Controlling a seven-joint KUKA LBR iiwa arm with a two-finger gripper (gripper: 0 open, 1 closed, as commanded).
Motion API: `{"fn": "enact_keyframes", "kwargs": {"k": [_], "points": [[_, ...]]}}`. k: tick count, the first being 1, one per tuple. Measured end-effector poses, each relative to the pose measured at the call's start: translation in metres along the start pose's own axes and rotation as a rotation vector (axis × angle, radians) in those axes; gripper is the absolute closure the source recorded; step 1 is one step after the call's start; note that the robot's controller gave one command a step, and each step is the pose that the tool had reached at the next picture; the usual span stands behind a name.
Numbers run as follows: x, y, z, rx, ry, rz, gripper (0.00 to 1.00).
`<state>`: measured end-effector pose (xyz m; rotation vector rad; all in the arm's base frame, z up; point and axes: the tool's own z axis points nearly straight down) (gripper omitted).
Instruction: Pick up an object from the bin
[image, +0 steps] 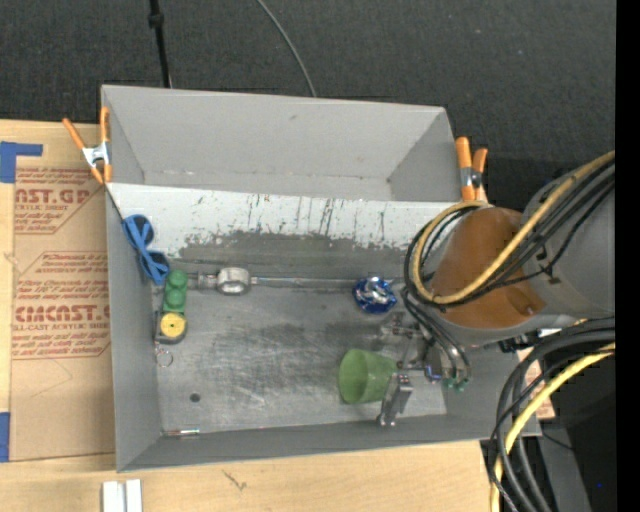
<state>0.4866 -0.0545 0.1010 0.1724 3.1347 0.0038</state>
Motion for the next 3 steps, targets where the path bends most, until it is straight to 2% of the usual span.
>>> {"fn": "enact_keyframes", "kwargs": {"k": [1, 2, 3], "points": [[0.007, 0.029, 0.002, 0.0, 0.004, 0.017, 0.0], [0.008, 0.023, 0.029, 0.0, -0.006, 0.471, 0.0], [0.002, -0.001, 0.03, -0.001, -0.001, 0.515, 0.0]]}}
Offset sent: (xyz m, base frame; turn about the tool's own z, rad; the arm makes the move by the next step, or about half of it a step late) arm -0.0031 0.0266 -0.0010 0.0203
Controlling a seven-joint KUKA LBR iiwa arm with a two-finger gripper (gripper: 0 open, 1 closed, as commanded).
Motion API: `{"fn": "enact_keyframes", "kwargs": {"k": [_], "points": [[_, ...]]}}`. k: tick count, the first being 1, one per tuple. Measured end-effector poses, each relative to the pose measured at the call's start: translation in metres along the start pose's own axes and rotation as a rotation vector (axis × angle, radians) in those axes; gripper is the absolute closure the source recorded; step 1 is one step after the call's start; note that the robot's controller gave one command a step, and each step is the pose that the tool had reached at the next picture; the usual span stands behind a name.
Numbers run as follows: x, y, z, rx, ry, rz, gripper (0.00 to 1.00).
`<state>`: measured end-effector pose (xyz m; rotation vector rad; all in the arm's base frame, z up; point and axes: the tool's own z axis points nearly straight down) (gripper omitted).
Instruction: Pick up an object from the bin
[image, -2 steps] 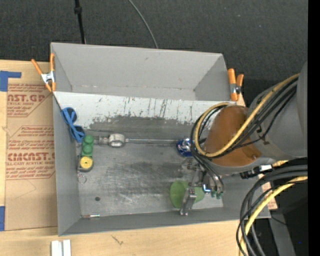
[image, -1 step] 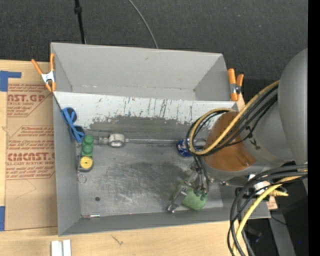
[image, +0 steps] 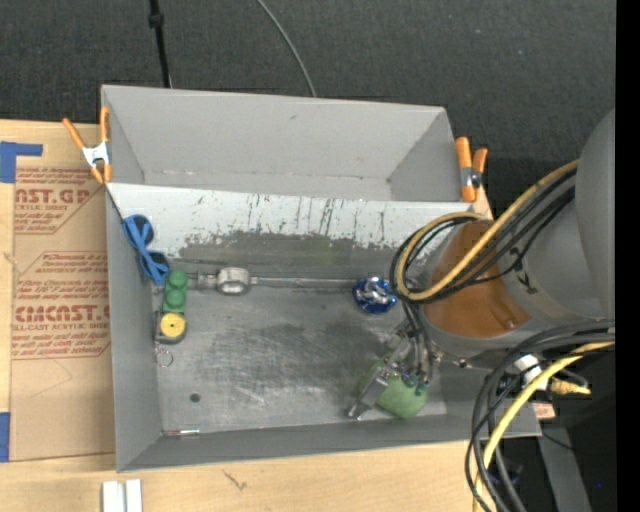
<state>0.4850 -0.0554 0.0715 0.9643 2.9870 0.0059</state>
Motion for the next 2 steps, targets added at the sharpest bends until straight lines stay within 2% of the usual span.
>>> {"fn": "enact_keyframes", "kwargs": {"k": [1, 2], "points": [[-0.004, 0.001, -0.003, -0.005, -0.016, 0.001, 1.0], [-0.006, 0.003, -0.079, 0.001, -0.005, 0.0, 1.0]]}}
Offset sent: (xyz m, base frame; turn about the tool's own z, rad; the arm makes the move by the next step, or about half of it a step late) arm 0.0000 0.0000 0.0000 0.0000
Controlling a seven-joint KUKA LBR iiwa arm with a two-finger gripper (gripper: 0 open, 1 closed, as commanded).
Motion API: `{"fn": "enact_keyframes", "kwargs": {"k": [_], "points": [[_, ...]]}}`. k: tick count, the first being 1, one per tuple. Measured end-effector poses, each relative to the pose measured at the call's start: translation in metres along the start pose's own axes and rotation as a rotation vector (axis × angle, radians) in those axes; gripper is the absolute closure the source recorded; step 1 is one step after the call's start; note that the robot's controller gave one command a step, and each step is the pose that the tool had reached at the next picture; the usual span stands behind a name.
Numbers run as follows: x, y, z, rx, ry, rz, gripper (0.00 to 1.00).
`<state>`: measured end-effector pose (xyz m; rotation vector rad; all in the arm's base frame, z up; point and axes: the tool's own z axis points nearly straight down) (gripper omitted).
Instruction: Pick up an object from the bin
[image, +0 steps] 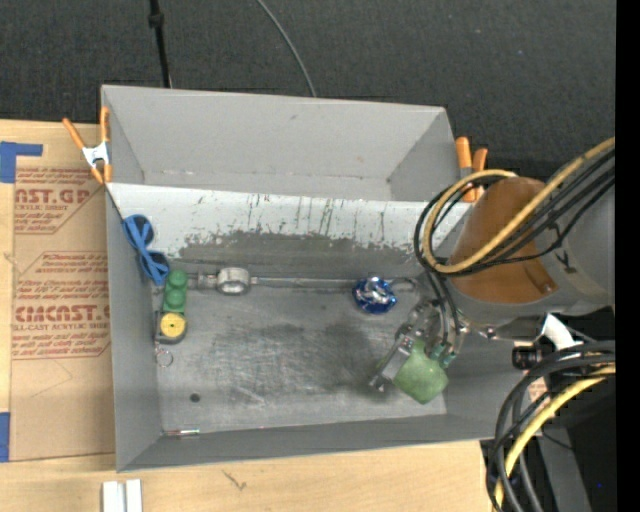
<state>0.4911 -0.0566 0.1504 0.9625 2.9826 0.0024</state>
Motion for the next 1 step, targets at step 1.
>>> {"fn": "enact_keyframes", "kwargs": {"k": [1], "points": [[-0.001, 0.001, -0.0415, 0.002, 0.003, -0.001, 1.0]]}}
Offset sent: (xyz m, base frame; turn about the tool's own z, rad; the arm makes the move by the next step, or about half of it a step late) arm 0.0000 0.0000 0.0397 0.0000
